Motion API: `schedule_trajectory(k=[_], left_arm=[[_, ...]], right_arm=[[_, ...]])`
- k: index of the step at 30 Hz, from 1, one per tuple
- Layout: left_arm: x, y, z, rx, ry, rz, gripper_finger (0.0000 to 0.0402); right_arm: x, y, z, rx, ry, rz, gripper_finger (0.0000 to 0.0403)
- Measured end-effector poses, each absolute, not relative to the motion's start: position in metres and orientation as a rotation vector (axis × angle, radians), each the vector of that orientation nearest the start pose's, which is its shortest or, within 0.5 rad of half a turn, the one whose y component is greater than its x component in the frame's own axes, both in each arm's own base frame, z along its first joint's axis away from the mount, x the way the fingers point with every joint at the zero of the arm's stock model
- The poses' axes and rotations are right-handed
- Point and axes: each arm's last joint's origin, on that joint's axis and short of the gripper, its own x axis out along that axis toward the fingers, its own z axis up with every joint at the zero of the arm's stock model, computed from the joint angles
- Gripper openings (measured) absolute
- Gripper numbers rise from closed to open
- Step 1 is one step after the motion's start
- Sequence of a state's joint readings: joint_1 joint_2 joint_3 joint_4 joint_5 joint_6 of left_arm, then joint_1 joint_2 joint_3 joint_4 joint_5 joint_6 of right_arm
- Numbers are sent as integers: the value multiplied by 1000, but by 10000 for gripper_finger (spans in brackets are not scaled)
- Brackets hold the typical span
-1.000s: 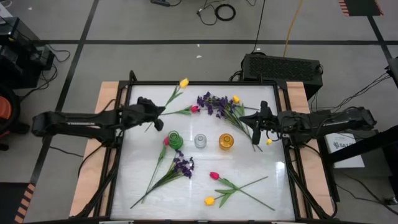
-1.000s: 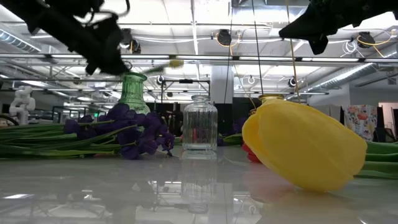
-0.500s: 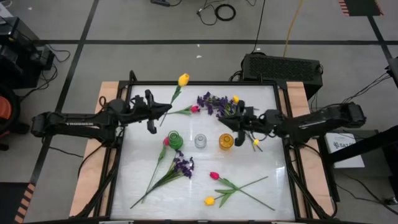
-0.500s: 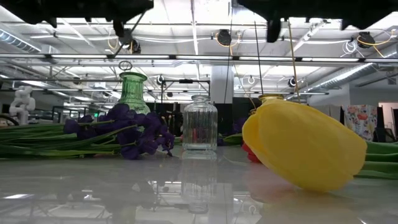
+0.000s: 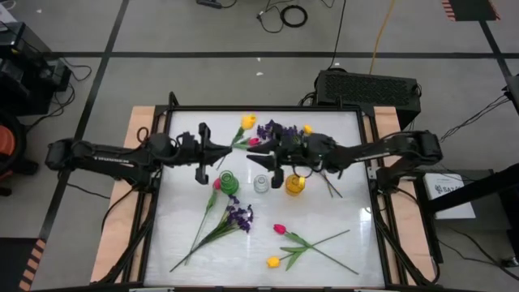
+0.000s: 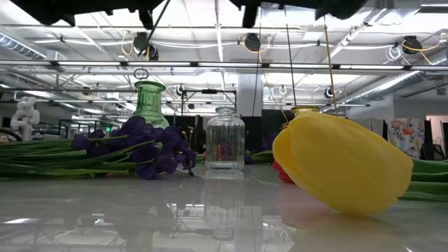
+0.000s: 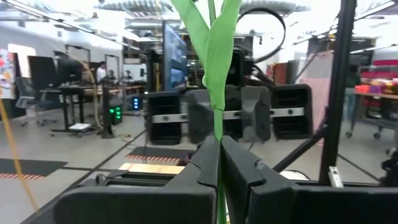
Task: Sort flowers into vase by color
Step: Put the top left yellow tulip into the yellow vase
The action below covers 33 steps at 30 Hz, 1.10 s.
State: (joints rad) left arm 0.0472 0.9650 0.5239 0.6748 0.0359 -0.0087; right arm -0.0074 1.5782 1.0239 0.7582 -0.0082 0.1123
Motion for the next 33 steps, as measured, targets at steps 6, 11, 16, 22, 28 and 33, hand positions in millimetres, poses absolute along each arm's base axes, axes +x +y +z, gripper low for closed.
schedule_trajectory(k=[6,11,16,22,28,33], left_arm=[[223,-2,294,64,-213,-30,8],[229,-4,294,67,-203,-35,8],[234,-4,289,68,-177,-36,8],[235,-4,287,69,-171,-35,8],[235,-4,288,69,-172,-35,8],[235,-4,287,69,-171,-37,11]], right_arm=[[374,-2,309,102,-204,42,132],[378,-1,308,86,-210,61,148],[378,3,309,69,-221,71,150],[378,5,309,57,-221,75,128],[378,5,309,57,-221,73,71],[378,4,308,59,-214,68,11]])
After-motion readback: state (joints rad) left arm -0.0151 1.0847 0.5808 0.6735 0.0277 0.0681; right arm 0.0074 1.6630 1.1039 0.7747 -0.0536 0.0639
